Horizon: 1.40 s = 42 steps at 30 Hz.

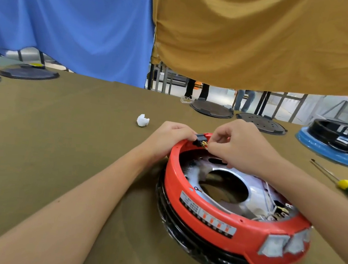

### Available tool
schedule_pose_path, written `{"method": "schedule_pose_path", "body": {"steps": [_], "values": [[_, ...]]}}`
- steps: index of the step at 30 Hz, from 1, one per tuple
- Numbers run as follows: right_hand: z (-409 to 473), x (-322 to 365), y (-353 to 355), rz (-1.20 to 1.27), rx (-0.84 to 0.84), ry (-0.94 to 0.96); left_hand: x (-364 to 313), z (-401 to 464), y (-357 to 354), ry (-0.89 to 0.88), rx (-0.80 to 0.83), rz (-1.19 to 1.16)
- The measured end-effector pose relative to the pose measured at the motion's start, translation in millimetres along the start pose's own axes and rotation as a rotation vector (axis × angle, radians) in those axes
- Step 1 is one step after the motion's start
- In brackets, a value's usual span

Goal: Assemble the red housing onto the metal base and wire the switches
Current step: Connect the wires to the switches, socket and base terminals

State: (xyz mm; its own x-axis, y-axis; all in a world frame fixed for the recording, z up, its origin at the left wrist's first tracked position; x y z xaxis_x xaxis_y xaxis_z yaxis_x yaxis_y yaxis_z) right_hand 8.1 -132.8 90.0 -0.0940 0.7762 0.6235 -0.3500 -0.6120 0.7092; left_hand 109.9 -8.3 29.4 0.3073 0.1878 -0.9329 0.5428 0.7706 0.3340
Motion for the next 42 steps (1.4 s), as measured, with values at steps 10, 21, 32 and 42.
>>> {"method": "schedule_pose_path", "body": {"steps": [10, 21, 32, 42], "values": [[-4, 2, -3, -0.05, -0.001, -0.001, 2, 2, 0, -0.006, 0.002, 0.005], [-1, -8, 28, 0.011, 0.05, 0.039, -17, -15, 25, 0.029, 0.477, 0.403], [-8, -35, 45, 0.27, 0.153, -0.06, -35, -6, 46, -0.025, -0.1, 0.368], [-14, -46, 62, 0.073, -0.078, 0.01, -43, -13, 36, -0.105, 0.001, 0.579]]}}
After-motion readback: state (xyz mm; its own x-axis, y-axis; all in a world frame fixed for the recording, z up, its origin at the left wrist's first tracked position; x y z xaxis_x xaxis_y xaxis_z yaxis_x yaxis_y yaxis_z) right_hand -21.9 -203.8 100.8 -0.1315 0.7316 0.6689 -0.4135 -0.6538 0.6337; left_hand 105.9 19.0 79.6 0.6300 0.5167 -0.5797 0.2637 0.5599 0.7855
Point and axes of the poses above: each hand's wrist, its own z-axis towards the middle knuckle, its own y-axis out of the back of the hand, x = y × z, the point moved 4 cm from there along z, towards the middle knuckle, and after that the axes turned 15 degrees about z, right-handed, at the moved point
